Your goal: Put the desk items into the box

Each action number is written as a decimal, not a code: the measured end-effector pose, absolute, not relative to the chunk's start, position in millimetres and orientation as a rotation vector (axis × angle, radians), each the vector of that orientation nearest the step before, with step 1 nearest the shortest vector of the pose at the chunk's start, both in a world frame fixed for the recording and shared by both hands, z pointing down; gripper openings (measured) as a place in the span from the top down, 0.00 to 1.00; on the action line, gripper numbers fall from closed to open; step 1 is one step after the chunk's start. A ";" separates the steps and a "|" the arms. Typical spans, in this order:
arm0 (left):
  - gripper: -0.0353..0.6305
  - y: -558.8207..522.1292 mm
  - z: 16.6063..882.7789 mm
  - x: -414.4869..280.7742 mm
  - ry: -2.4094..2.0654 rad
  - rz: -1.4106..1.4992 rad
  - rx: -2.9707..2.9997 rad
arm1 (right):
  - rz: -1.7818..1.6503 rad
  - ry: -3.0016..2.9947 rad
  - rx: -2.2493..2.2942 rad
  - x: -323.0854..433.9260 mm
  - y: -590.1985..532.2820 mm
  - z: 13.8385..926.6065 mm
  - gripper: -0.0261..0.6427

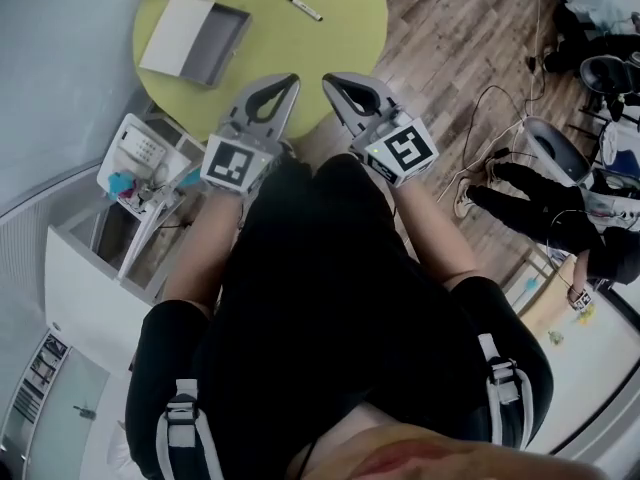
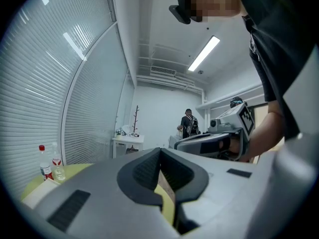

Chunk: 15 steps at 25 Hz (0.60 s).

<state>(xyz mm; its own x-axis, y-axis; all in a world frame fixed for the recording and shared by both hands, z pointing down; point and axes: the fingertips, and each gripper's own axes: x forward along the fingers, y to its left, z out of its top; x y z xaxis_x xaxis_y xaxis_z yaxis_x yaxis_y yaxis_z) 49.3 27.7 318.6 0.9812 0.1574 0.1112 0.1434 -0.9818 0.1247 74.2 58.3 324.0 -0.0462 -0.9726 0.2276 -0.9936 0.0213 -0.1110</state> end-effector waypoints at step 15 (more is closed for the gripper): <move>0.93 -28.5 353.2 132.5 0.100 0.236 3.016 | 0.460 -2.233 2.029 173.3 7.7 362.6 0.94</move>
<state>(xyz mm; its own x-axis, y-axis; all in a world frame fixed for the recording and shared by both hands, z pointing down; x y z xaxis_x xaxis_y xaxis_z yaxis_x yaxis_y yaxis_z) 132.5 -28.5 353.2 0.9857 0.0745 0.1510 0.0566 -0.9912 0.1194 173.3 7.7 362.6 -0.1137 -0.9575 0.2652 -0.9843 0.0723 -0.1610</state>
